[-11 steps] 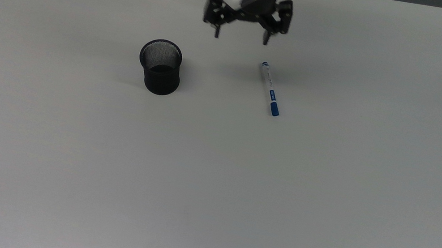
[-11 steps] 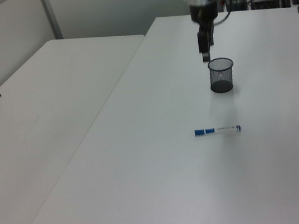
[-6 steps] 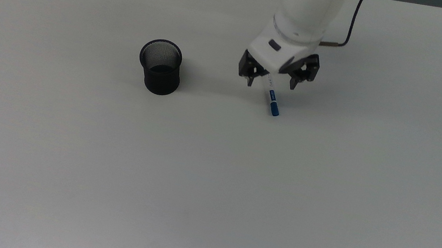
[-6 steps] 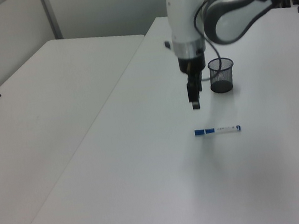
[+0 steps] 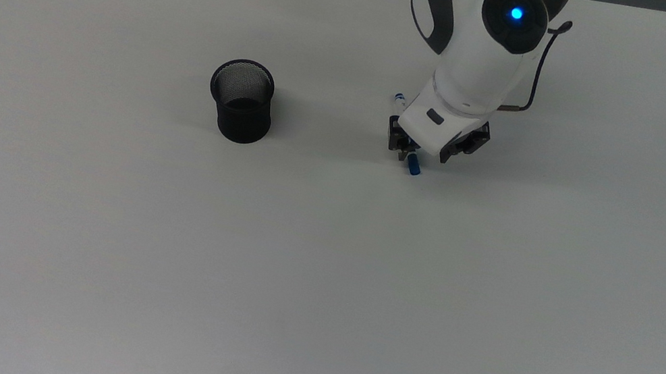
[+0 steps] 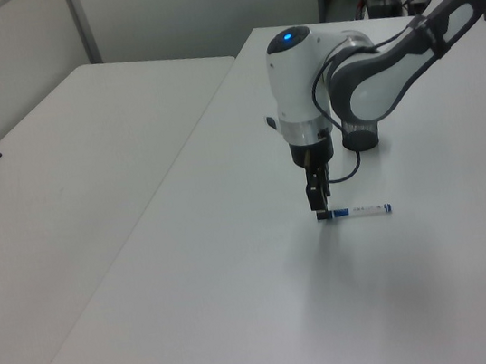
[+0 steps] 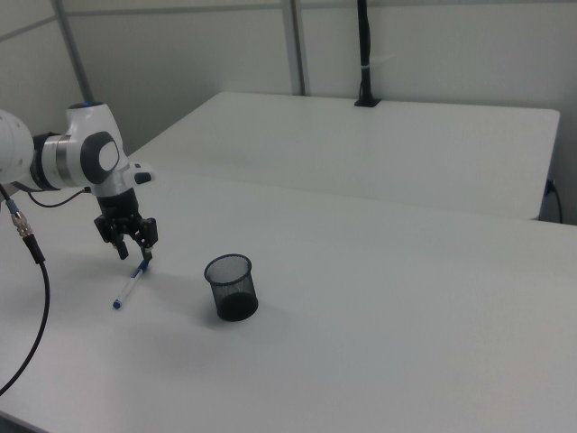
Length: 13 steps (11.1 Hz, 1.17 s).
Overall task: Insert the marker
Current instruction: 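Close the gripper on the marker near its blue cap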
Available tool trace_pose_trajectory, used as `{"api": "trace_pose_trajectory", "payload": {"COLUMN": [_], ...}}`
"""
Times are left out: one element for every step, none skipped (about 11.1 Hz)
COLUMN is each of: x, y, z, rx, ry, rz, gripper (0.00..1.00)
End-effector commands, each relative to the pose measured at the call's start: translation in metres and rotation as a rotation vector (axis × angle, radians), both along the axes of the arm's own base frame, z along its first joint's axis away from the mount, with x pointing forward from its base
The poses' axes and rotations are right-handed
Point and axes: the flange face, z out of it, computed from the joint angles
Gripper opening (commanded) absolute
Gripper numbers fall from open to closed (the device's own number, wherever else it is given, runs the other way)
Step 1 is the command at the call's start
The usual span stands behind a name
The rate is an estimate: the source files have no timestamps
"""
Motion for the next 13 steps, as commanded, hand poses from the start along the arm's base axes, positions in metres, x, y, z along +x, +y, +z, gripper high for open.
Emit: {"api": "trace_pose_trajectory", "payload": {"x": [0.007,0.008,0.007,0.007,0.007,0.006,0.005,0.005,0.006,0.009,0.014,0.019,0.022], "y": [0.004,0.003,0.004,0.004,0.004,0.003,0.003,0.003,0.000,-0.003,-0.011,-0.027,-0.045], "z": [-0.020,-0.021,-0.027,-0.028,-0.027,-0.027,-0.027,-0.025,-0.024,-0.017,0.006,0.037,0.063], "rx": [-0.019,-0.022,-0.026,-0.027,-0.027,-0.029,-0.031,-0.032,-0.032,-0.027,-0.014,-0.005,0.000], "ry": [-0.043,-0.050,-0.043,-0.041,-0.042,-0.038,-0.036,-0.034,-0.036,-0.046,-0.085,-0.132,-0.168], "rz": [-0.019,-0.019,-0.013,-0.013,-0.015,-0.015,-0.014,-0.013,-0.016,-0.025,-0.044,-0.070,-0.096], "gripper": [0.56,0.52,0.48,0.40,0.29,0.21,0.11,0.04,0.01,0.01,0.01,0.01,0.01]}}
